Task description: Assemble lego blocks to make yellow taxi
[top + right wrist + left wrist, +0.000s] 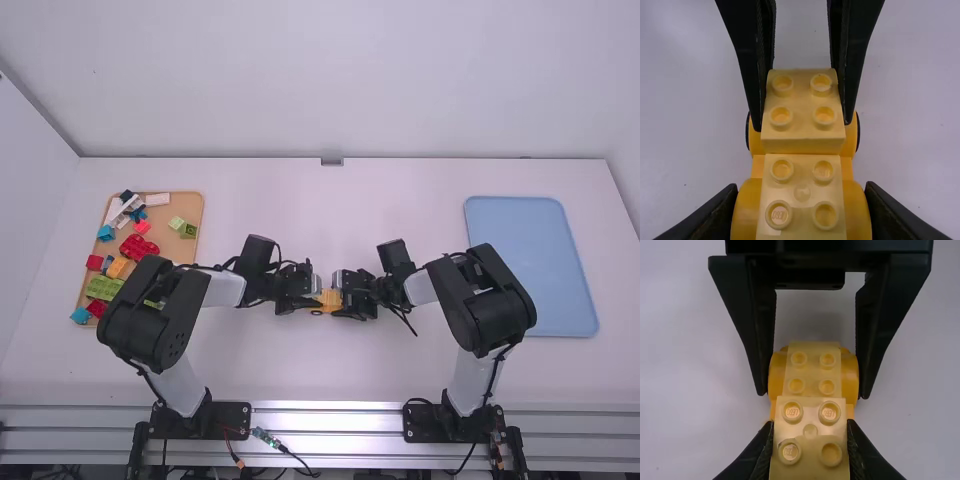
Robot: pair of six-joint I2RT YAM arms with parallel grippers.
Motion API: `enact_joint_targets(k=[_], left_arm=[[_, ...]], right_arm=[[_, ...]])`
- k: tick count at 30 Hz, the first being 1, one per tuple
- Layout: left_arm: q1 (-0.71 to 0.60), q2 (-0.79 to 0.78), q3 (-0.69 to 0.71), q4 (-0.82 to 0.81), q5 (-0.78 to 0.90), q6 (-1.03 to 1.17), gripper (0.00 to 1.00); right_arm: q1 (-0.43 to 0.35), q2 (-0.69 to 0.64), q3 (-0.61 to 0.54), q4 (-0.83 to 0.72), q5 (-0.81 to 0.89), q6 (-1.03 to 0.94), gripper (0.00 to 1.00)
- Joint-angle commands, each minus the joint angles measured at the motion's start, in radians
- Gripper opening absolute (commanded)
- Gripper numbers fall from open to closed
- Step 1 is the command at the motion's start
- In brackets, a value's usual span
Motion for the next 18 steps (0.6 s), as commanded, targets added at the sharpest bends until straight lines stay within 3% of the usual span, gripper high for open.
enact_joint_targets(k=[1,2,3,5,7,14,18], left_arm=[[-0.016,0.017,-0.012,-0.016,-0.093,0.001,0.28],[-0.016,0.017,-0.007,-0.023,-0.092,0.001,0.38],[-0.016,0.017,-0.006,-0.024,-0.092,0.001,0.41],[-0.016,0.017,-0.007,-0.018,-0.092,0.001,0.61],[-0.016,0.017,-0.007,-0.014,-0.092,0.001,0.68],[-0.015,0.004,-0.004,-0.002,-0.092,-0.033,0.74],[-0.013,-0.035,0.012,-0.050,-0.092,-0.032,0.83]], right_arm=[[0.004,0.030,-0.020,-0.013,0.077,-0.005,0.20],[0.004,0.030,-0.020,-0.014,0.077,-0.005,0.19],[0.004,0.030,-0.019,-0.014,0.077,-0.005,0.20],[0.004,0.030,-0.020,-0.014,0.077,-0.005,0.20],[0.004,0.030,-0.020,-0.014,0.077,-0.005,0.19],[0.004,0.030,-0.020,-0.015,0.077,-0.005,0.20],[0.004,0.030,-0.020,-0.015,0.077,-0.005,0.20]])
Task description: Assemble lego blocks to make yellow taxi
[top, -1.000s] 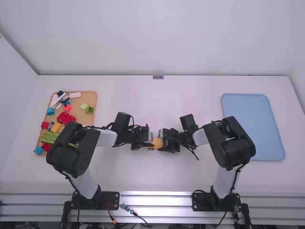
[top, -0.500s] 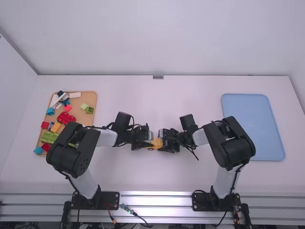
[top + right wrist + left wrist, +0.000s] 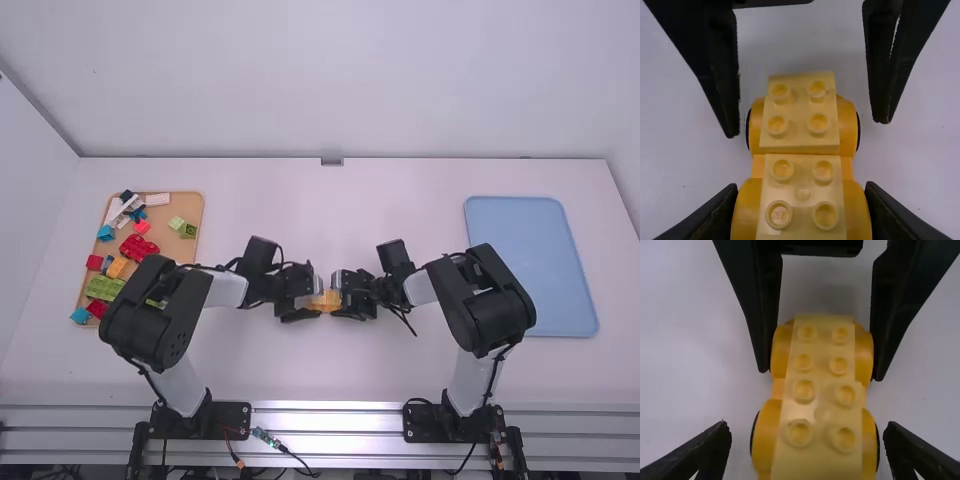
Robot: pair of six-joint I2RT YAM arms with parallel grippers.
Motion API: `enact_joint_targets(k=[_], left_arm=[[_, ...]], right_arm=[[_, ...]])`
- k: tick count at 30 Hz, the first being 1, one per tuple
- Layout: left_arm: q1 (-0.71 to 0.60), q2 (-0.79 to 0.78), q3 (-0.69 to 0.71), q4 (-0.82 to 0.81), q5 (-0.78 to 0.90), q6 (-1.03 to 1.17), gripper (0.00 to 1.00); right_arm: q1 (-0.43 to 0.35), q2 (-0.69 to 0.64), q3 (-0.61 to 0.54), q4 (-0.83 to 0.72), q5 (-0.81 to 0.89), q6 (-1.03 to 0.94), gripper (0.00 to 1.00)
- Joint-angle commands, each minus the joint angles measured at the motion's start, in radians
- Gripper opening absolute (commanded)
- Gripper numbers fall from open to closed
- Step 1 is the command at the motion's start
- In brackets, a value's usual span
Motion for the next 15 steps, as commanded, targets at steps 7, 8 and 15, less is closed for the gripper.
enact_joint_targets(k=[7,8,15], left_arm=[[0.006,-0.137,0.016,-0.091,-0.001,0.016,0.89],[0.011,-0.158,0.016,-0.104,-0.001,0.021,0.91],[0.016,-0.238,0.014,-0.133,0.002,0.019,0.80]], right_arm=[[0.003,0.030,-0.020,-0.016,0.074,-0.005,0.20],[0.003,0.030,-0.020,-0.016,0.075,-0.005,0.20],[0.003,0.030,-0.019,-0.015,0.074,-0.005,0.20]])
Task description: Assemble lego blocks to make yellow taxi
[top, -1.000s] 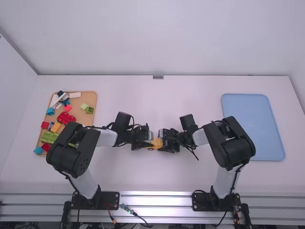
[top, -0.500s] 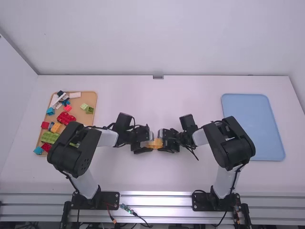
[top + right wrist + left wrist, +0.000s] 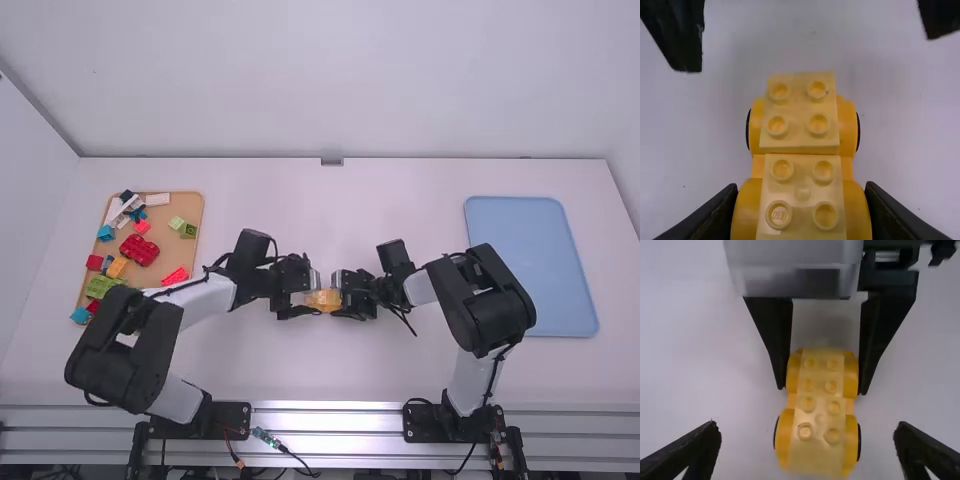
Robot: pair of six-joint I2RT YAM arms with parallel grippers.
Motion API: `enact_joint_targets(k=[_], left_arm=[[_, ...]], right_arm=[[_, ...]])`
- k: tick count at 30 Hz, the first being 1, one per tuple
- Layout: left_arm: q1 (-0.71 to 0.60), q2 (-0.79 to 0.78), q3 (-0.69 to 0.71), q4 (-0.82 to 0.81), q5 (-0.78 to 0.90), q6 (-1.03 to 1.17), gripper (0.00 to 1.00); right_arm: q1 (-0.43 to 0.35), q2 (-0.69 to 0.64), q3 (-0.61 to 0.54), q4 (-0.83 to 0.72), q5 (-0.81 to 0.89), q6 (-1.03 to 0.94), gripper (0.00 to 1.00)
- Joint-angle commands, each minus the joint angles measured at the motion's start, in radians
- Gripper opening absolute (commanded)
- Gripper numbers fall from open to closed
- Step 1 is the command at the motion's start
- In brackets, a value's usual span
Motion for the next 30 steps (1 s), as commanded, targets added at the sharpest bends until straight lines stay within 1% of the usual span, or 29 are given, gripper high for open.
enact_joint_targets(k=[1,2,3,10,13,22,30], left_arm=[[0.008,-0.022,0.014,-0.006,0.016,0.009,0.67],[0.008,-0.020,0.014,-0.007,0.016,0.009,0.40],[0.000,-0.016,0.014,-0.007,0.015,0.005,0.02],[-0.003,0.069,0.014,0.038,0.027,-0.021,0.02],[-0.003,0.097,0.014,0.047,0.067,-0.021,0.02],[-0.003,0.133,0.014,0.035,0.068,-0.021,0.02],[-0.003,0.201,0.014,0.033,0.068,-0.021,0.02]], right_arm=[[0.003,0.030,-0.020,-0.014,0.074,-0.005,0.20],[0.003,0.030,-0.020,-0.014,0.075,-0.005,0.20],[0.003,0.030,-0.020,-0.015,0.074,-0.005,0.19],[0.003,0.030,-0.020,-0.014,0.074,-0.006,0.20],[0.003,0.030,-0.020,-0.015,0.074,-0.006,0.20],[0.003,0.030,-0.020,-0.012,0.075,-0.005,0.19],[0.003,0.030,-0.020,-0.011,0.074,-0.005,0.20]])
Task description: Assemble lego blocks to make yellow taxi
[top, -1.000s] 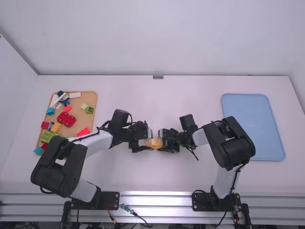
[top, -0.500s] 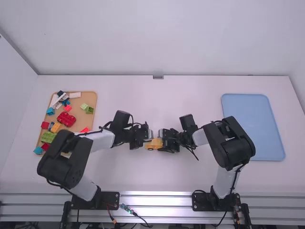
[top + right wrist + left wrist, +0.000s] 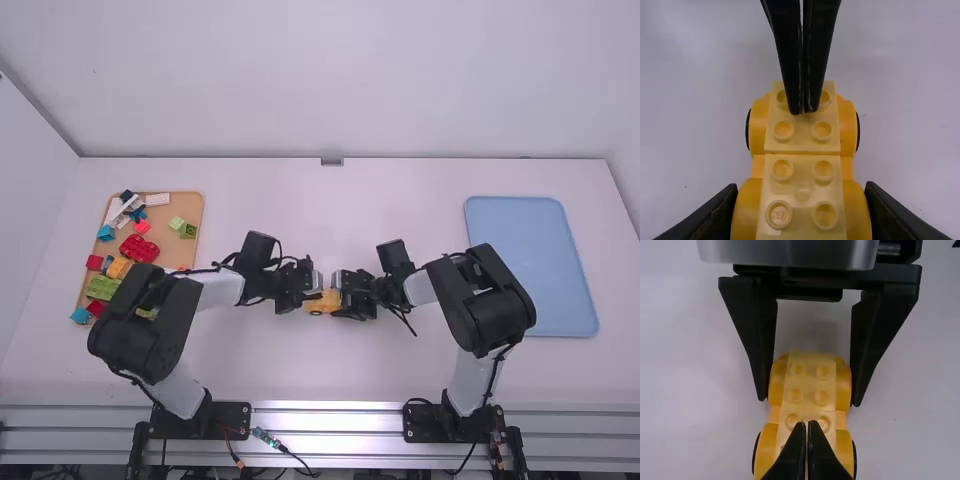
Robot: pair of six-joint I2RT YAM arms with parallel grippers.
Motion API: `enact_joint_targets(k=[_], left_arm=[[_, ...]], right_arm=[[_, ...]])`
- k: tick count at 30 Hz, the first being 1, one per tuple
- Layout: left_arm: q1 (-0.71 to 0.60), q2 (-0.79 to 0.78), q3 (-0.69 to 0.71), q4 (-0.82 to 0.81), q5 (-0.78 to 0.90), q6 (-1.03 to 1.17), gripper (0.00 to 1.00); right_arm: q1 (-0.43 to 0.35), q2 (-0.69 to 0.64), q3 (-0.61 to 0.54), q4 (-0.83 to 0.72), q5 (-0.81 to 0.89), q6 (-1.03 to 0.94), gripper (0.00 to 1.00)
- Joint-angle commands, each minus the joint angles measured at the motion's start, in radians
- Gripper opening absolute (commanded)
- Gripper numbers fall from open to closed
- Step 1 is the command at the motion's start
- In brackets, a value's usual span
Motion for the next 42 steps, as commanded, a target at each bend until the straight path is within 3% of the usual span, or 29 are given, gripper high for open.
enact_joint_targets(k=[1,17,29,35,37,39,42], left_arm=[[-0.003,0.060,-0.014,-0.022,-0.039,-0.003,0.02],[-0.009,0.215,-0.019,0.011,-0.144,-0.051,0.02],[-0.009,-0.233,0.099,-0.203,-0.152,-0.008,0.02],[-0.008,-0.403,0.097,-0.137,-0.356,-0.085,0.02],[-0.008,-0.443,0.097,-0.121,-0.459,-0.174,0.14],[-0.008,-0.459,0.097,-0.125,-0.511,-0.201,0.19],[-0.008,-0.463,0.097,-0.136,-0.559,-0.201,0.41]], right_arm=[[0.003,0.030,-0.019,-0.011,0.076,-0.005,0.20],[0.003,0.030,-0.020,0.014,0.077,0.025,0.20],[0.003,0.030,-0.019,0.014,0.110,0.029,0.20],[0.003,0.030,-0.020,0.015,0.111,0.029,0.27],[0.002,0.030,-0.019,0.014,0.111,0.029,0.34],[0.002,0.030,-0.019,0.015,0.122,0.029,0.37],[0.003,0.030,-0.019,0.014,0.164,0.034,0.41]])
